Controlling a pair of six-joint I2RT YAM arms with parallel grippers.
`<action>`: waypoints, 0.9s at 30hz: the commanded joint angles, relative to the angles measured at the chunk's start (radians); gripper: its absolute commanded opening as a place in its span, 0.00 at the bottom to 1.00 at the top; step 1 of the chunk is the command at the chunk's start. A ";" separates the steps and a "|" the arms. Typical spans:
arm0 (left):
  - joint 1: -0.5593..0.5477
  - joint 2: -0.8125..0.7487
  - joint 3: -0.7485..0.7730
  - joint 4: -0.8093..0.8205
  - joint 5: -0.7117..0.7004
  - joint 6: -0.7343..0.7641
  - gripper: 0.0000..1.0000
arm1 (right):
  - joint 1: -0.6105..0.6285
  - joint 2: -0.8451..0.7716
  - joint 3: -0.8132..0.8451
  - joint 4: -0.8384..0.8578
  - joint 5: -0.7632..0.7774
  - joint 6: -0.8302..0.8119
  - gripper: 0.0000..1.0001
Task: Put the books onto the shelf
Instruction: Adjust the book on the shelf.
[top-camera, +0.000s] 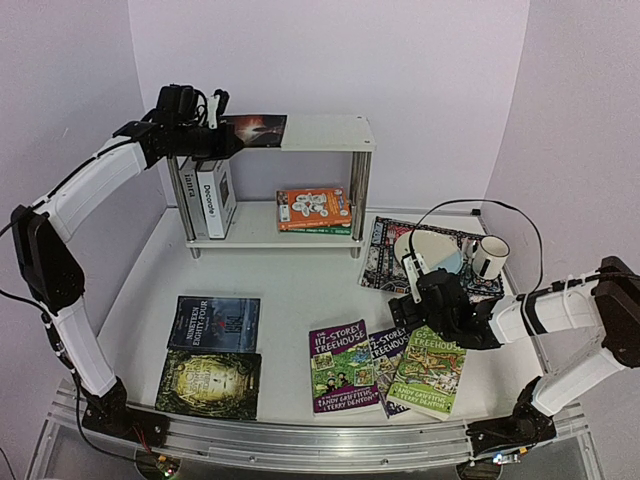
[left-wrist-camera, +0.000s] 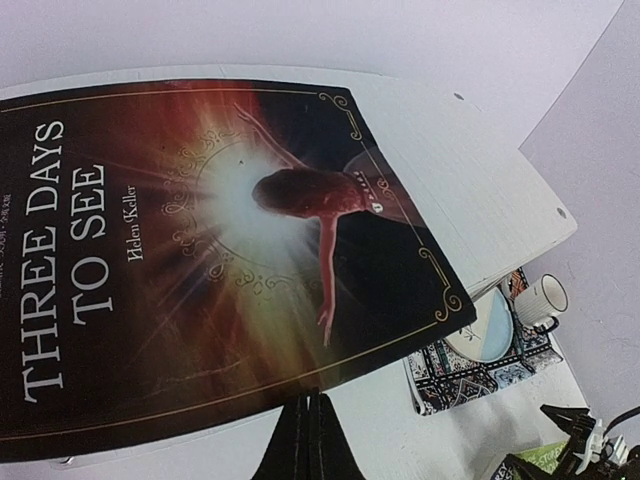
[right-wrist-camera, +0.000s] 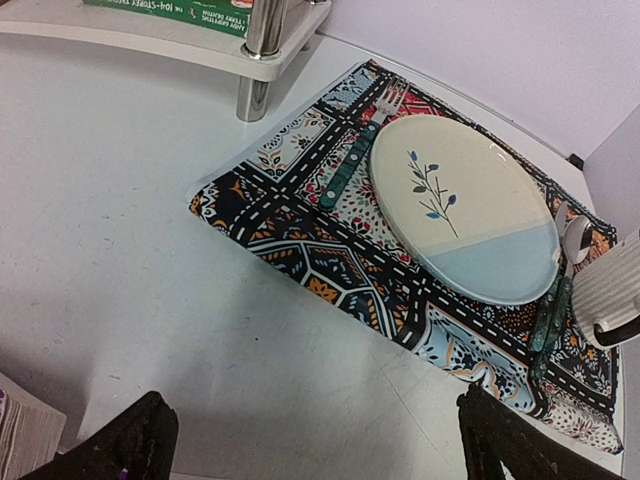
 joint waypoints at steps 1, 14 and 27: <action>0.013 0.019 0.074 0.004 0.003 0.020 0.00 | -0.004 -0.003 0.027 -0.014 0.026 -0.009 0.98; 0.028 0.051 0.104 0.002 -0.022 0.045 0.00 | -0.004 -0.020 0.020 -0.014 0.025 -0.009 0.98; 0.027 -0.046 0.145 0.021 0.101 0.056 0.00 | -0.005 -0.021 0.022 -0.017 0.020 -0.012 0.98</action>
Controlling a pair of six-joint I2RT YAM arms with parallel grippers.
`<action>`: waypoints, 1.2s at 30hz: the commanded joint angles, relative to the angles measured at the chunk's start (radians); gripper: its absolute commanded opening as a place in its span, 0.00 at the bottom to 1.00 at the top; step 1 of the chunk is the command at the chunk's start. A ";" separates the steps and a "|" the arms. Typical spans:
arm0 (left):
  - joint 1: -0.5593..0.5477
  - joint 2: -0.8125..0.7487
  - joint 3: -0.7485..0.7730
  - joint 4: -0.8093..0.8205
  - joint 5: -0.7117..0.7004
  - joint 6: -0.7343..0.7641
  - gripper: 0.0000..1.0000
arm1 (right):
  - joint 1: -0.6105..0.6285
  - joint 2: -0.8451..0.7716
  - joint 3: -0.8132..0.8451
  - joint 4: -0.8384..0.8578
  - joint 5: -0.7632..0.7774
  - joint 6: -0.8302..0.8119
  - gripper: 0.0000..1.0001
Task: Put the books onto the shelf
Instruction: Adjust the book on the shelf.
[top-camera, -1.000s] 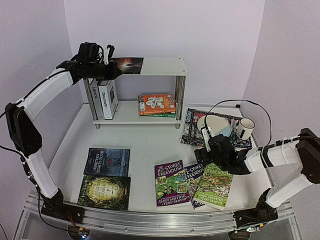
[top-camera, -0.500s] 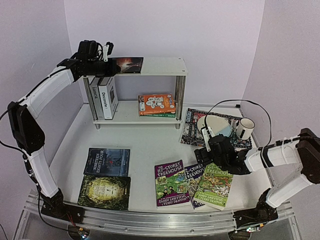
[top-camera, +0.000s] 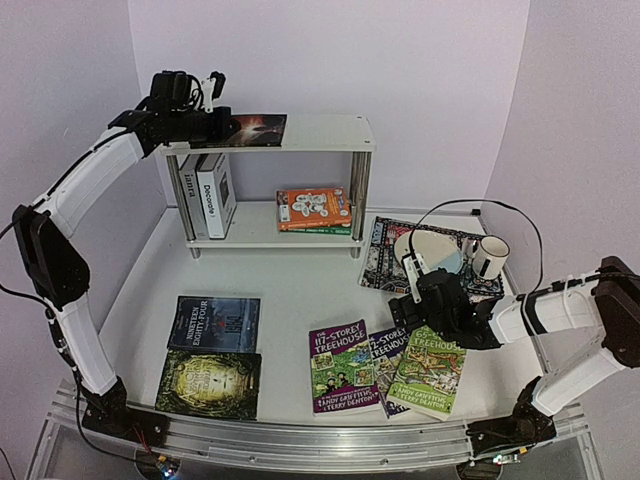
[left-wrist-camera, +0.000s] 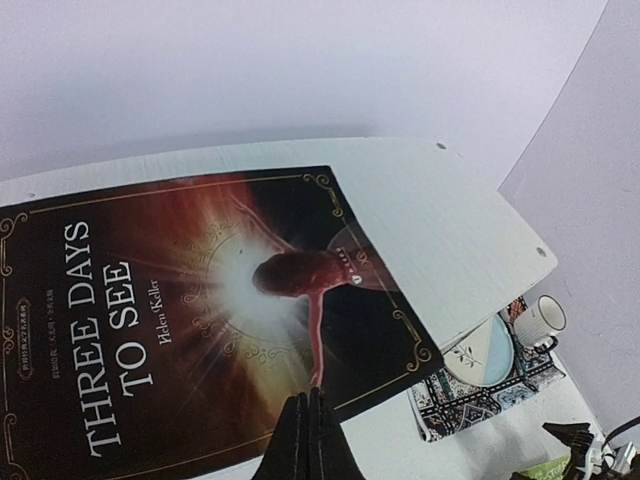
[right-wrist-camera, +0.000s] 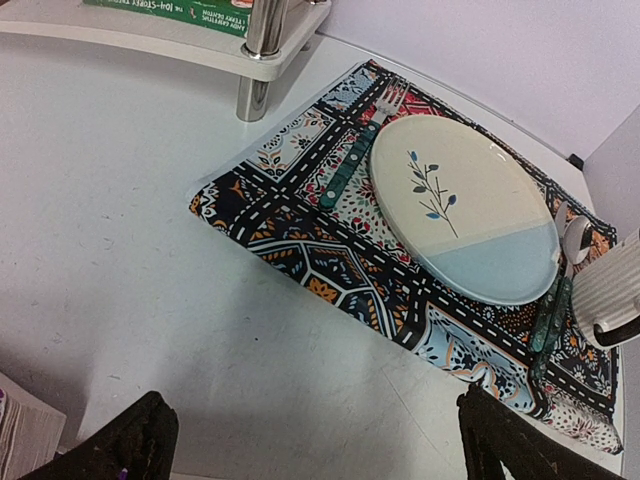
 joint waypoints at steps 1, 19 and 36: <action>0.003 -0.104 -0.011 0.036 0.090 -0.006 0.00 | -0.005 -0.020 0.023 -0.016 0.021 -0.011 0.98; 0.003 -0.431 -0.507 0.153 0.123 -0.151 0.73 | -0.005 0.003 0.031 -0.016 0.015 -0.005 0.98; 0.003 -0.562 -0.669 0.153 0.025 -0.213 1.00 | -0.004 -0.393 0.282 -0.325 -0.416 0.449 0.98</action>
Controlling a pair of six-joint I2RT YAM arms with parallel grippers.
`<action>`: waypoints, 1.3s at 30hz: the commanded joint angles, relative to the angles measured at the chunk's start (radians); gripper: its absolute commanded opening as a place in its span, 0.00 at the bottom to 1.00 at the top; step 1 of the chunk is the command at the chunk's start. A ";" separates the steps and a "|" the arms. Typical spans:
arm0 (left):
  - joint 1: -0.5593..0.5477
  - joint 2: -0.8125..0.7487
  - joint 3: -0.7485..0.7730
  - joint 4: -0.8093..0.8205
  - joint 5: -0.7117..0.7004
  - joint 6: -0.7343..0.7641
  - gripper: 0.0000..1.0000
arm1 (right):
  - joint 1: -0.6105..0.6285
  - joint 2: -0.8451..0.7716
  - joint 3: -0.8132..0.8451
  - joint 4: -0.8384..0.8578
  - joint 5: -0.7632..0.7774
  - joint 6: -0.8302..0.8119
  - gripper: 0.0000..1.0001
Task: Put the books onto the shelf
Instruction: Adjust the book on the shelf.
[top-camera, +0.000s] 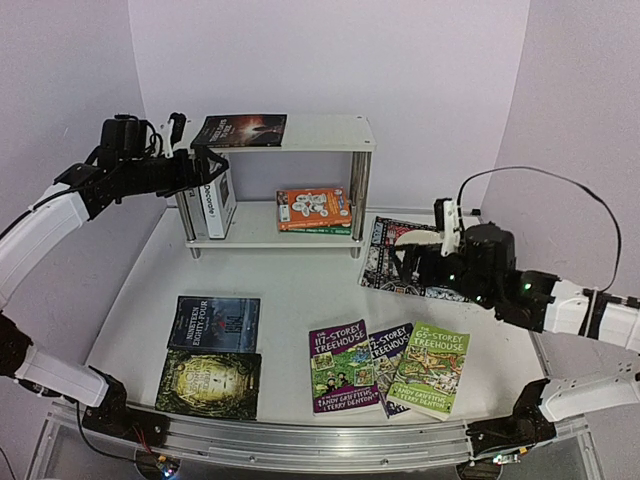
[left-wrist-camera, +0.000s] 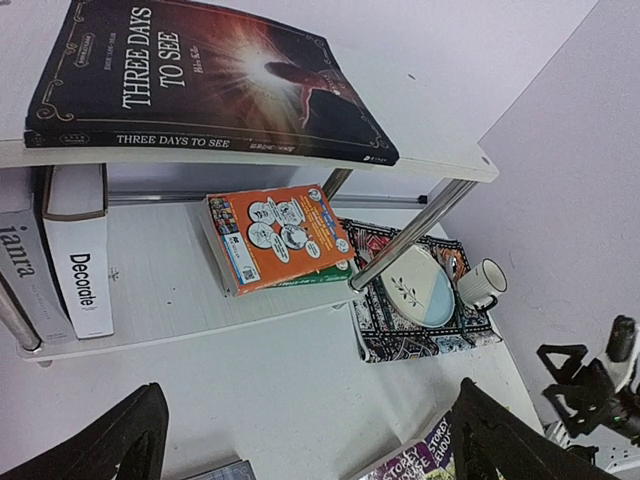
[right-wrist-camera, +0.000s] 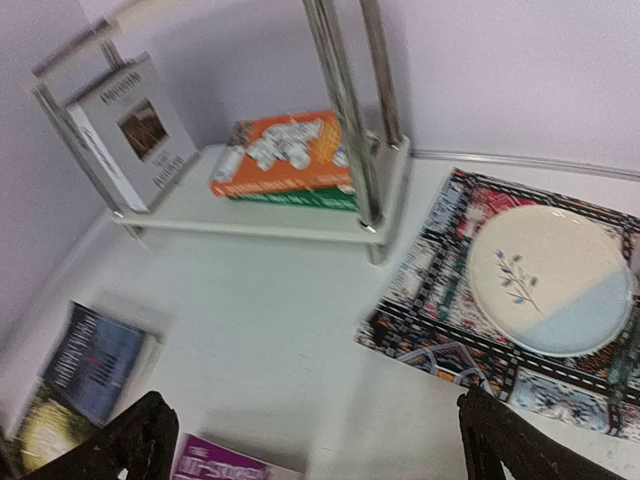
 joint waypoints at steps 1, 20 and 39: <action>0.003 -0.070 -0.027 0.040 -0.039 -0.020 1.00 | -0.004 -0.050 0.172 -0.133 -0.207 0.197 0.98; 0.003 -0.040 0.030 0.041 -0.079 -0.038 1.00 | -0.004 -0.164 0.280 -0.108 -0.298 0.345 0.98; 0.002 0.014 0.004 0.049 -0.010 -0.100 1.00 | -0.004 -0.187 0.176 -0.038 -0.229 0.343 0.98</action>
